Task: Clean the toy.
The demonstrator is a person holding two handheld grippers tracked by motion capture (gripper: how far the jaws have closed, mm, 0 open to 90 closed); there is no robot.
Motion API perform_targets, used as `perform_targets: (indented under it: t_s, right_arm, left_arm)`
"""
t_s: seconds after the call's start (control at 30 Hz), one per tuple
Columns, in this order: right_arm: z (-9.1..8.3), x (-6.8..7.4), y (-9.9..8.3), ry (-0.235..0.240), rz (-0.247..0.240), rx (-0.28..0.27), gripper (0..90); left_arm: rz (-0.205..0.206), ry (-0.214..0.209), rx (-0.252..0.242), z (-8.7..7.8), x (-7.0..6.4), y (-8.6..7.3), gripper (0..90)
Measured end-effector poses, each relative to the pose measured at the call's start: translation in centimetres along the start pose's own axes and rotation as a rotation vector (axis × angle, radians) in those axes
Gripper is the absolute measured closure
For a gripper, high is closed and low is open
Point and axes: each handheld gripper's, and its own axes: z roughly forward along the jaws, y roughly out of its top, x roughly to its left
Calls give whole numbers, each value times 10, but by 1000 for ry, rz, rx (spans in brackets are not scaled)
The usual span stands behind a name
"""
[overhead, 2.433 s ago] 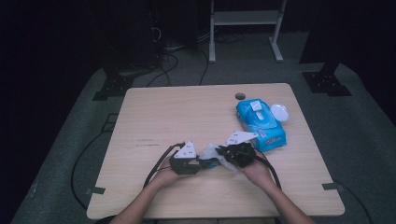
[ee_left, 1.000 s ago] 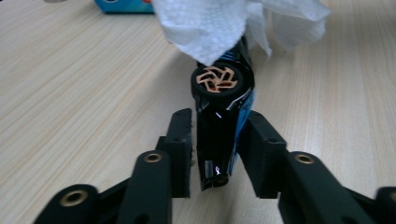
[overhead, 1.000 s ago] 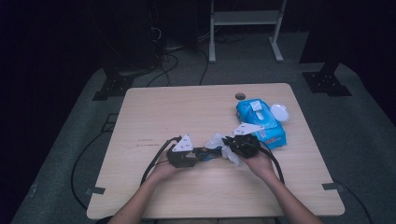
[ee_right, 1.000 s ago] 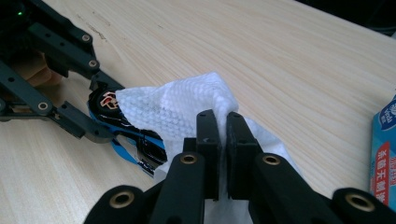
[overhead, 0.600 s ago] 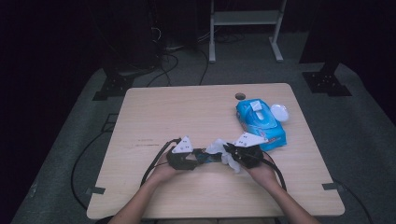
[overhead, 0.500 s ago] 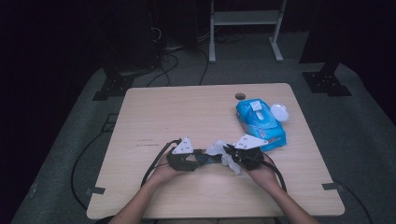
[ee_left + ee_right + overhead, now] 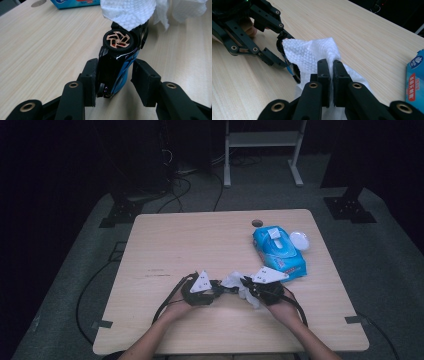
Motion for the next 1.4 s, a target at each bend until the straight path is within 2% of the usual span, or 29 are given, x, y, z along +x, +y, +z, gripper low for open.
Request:
perform_targets:
  t_s: [0.1, 0.17, 0.33, 0.37, 0.43, 0.47, 0.57, 0.67, 0.73, 0.8, 0.87, 0.93, 0.97, 1.03, 1.17, 1.3, 1.33, 1.4]
  right_arm:
    - [-2, -1, -1, 11, 13, -1, 858]
    - [-4, 2, -2, 17, 13, -2, 858]
    - [-11, 9, -6, 37, 3, 11, 857]
    - [-12, 10, -8, 40, -1, 28, 857]
    - [-11, 12, -14, 43, -14, 55, 856]
    - [-10, 12, -16, 48, -9, 62, 856]
    - [-10, 9, -15, 80, 47, 67, 856]
    - [-10, 4, -6, 124, 85, 57, 854]
    - [-5, -1, 1, 125, 102, 59, 852]
    - [2, -7, 1, 125, 129, 91, 851]
    - [8, -10, -2, 118, 135, 114, 851]
    - [13, -7, -6, 106, 115, 130, 851]
    - [15, -5, -7, 92, 111, 131, 851]
    - [15, -7, -9, 88, 116, 124, 851]
    - [14, -7, -11, 82, 101, 124, 850]
    - [15, -7, -12, 86, 97, 113, 846]
    - [15, -7, -12, 86, 97, 113, 846]
    - [16, -7, -12, 85, 90, 113, 847]
  left_arm:
    - [1, 3, -2, 0, -2, 1, 555]
    - [-21, -32, -15, -2, -2, 1, 516]
    - [-15, -80, 0, -2, -7, 1, 422]
    - [-8, -92, 12, -2, -8, 1, 402]
    - [64, -65, 38, -1, -11, 1, 334]
    - [70, -63, 40, -1, -13, 1, 329]
    - [92, -64, 51, -1, -14, 2, 323]
    - [100, -78, 47, -1, -14, 2, 277]
    - [98, -85, 51, -1, -15, 2, 269]
    - [85, -99, 47, -1, -15, 2, 238]
    - [80, -105, 44, -1, -15, 2, 208]
    - [47, -111, 3, -2, -14, 2, 182]
    - [33, -106, -2, -3, -13, 2, 166]
    - [-3, -90, 14, -2, -10, 1, 112]
    - [-31, -82, 44, -1, -6, -2, 104]
    - [-47, -95, 61, 3, -3, -2, 103]
    - [-66, -103, 50, 5, -3, -1, 104]
    - [-72, -115, 52, 6, -2, -1, 125]
